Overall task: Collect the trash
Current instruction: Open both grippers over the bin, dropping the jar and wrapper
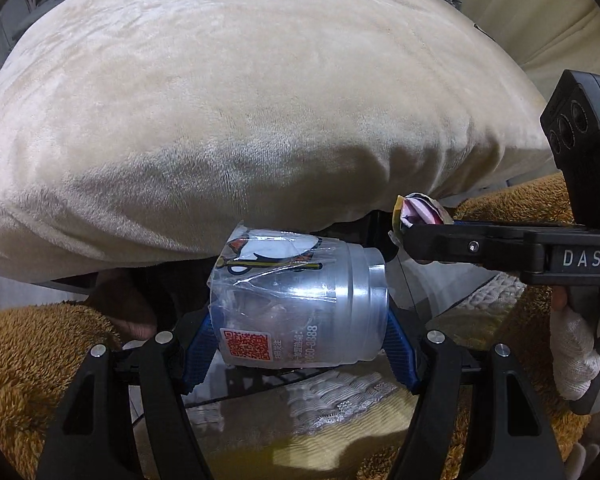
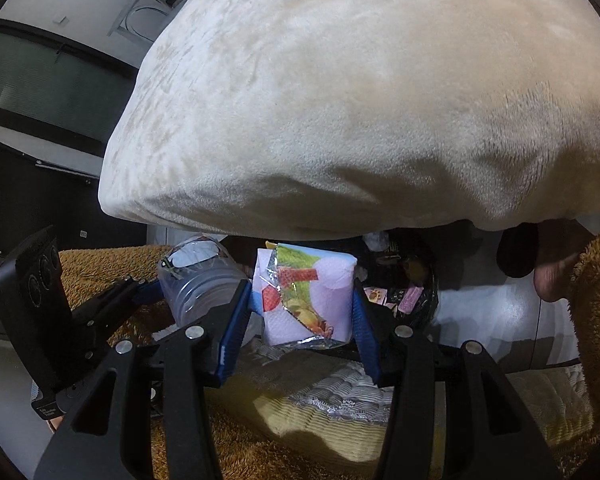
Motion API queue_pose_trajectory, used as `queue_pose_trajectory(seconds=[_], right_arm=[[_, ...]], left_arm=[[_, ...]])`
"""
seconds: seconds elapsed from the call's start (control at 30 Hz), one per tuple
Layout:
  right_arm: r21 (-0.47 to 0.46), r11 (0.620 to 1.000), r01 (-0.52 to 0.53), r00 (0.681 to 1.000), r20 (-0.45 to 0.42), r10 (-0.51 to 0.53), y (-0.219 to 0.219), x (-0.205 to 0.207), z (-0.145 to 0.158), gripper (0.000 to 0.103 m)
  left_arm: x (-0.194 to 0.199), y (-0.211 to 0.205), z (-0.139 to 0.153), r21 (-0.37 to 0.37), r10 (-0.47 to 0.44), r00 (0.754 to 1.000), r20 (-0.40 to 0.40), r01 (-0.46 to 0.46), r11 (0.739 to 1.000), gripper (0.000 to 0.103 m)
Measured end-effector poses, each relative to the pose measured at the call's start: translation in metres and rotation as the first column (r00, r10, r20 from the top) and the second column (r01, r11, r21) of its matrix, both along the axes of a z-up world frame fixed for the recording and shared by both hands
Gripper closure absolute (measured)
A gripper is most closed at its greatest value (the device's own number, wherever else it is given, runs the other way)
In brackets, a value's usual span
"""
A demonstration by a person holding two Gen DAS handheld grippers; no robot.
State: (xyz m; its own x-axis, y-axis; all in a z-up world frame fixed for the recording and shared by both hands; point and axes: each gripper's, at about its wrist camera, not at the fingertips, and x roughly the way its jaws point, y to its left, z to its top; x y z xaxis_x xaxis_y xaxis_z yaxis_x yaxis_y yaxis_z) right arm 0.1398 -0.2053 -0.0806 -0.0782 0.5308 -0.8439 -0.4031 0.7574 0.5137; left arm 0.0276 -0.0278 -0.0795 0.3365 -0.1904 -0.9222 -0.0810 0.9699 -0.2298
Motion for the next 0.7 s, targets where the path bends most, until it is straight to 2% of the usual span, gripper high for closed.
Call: queue_pose_trajectory(seconds=[0.13, 0.47, 0.5, 0.53, 0.57, 0.7], right_arm=[[-0.005, 1.000, -0.001, 1.000, -0.022, 0.001, -0.0022, -0.0005, -0.0041, 0.053], [0.007, 1.000, 0.007, 1.000, -0.016, -0.006, -0.0014, -0.0001, -0.0010, 0.053], [0.014, 1.000, 0.009, 1.000, -0.021, -0.008, -0.0017, 0.0002, -0.0009, 0.047], [0.025, 1.000, 0.011, 0.999, -0.030, -0.011, -0.0035, 0.0008, -0.0012, 0.044], [0.037, 0.999, 0.019, 0.999, -0.034, -0.017, -0.0046, 0.0012, -0.0004, 0.038], [0.024, 0.999, 0.044, 0.999, -0.006, -0.044, -0.0084, 0.0044, 0.0027, 0.036]], left_arm=[[0.0014, -0.0039, -0.0061, -0.014, -0.024, 0.999, -0.041, 0.024, 1.000, 0.033], [0.0018, -0.0001, -0.0032, -0.003, -0.003, 0.999, -0.040, 0.003, 1.000, 0.032], [0.0015, -0.0005, -0.0017, -0.006, -0.006, 0.999, -0.034, 0.005, 1.000, 0.031], [0.0016, 0.0000, -0.0010, -0.006, -0.005, 0.999, -0.033, 0.005, 1.000, 0.022], [0.0016, 0.0001, -0.0006, 0.000, -0.002, 0.999, -0.032, 0.002, 1.000, 0.019], [0.0023, 0.0045, -0.0005, 0.010, 0.021, 0.999, -0.034, -0.020, 1.000, 0.019]])
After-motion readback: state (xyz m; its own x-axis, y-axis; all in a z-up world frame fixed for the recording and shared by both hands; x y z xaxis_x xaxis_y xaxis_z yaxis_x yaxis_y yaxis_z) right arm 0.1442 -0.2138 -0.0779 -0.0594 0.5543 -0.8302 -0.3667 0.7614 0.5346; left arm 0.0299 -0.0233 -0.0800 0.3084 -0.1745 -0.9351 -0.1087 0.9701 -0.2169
